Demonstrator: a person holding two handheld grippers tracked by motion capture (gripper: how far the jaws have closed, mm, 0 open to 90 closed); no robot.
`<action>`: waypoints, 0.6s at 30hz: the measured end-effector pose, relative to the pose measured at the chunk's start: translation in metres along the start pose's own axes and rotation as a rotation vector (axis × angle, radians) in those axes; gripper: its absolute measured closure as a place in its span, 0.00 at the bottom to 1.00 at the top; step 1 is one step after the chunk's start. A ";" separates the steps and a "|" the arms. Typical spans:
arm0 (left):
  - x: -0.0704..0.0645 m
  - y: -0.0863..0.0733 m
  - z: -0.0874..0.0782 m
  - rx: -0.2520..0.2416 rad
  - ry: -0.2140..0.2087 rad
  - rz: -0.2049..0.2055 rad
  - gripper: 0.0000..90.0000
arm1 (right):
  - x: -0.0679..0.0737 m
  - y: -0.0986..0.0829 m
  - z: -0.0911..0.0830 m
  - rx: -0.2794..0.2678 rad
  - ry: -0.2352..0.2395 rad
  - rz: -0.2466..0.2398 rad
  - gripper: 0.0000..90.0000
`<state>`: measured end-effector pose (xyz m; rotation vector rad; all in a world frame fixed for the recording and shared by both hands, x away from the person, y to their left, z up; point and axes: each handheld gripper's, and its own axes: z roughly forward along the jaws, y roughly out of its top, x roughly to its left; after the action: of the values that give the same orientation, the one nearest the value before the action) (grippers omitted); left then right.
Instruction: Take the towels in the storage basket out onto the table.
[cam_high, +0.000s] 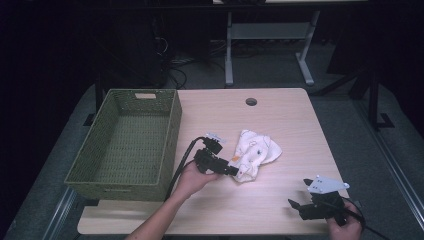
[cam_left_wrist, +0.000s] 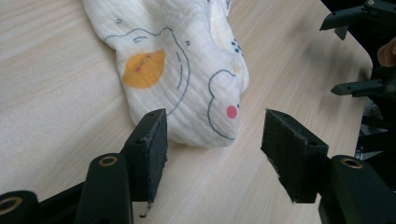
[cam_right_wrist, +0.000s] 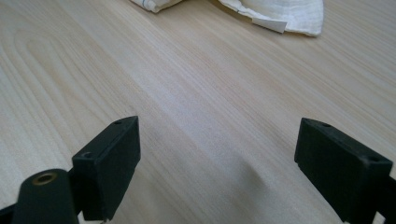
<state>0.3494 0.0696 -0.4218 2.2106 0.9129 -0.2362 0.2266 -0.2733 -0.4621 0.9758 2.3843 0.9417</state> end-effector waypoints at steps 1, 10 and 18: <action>-0.001 -0.001 0.000 -0.002 0.002 0.004 0.43 | 0.000 0.000 0.000 0.000 0.001 0.003 0.16; -0.005 -0.014 -0.003 -0.014 -0.013 0.001 0.39 | -0.001 0.000 0.000 0.003 -0.005 -0.001 0.16; -0.007 -0.026 -0.006 -0.031 -0.012 0.011 0.36 | 0.000 0.000 0.001 0.006 -0.002 0.003 0.16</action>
<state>0.3260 0.0827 -0.4288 2.1832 0.8918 -0.2280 0.2270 -0.2732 -0.4626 0.9825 2.3861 0.9355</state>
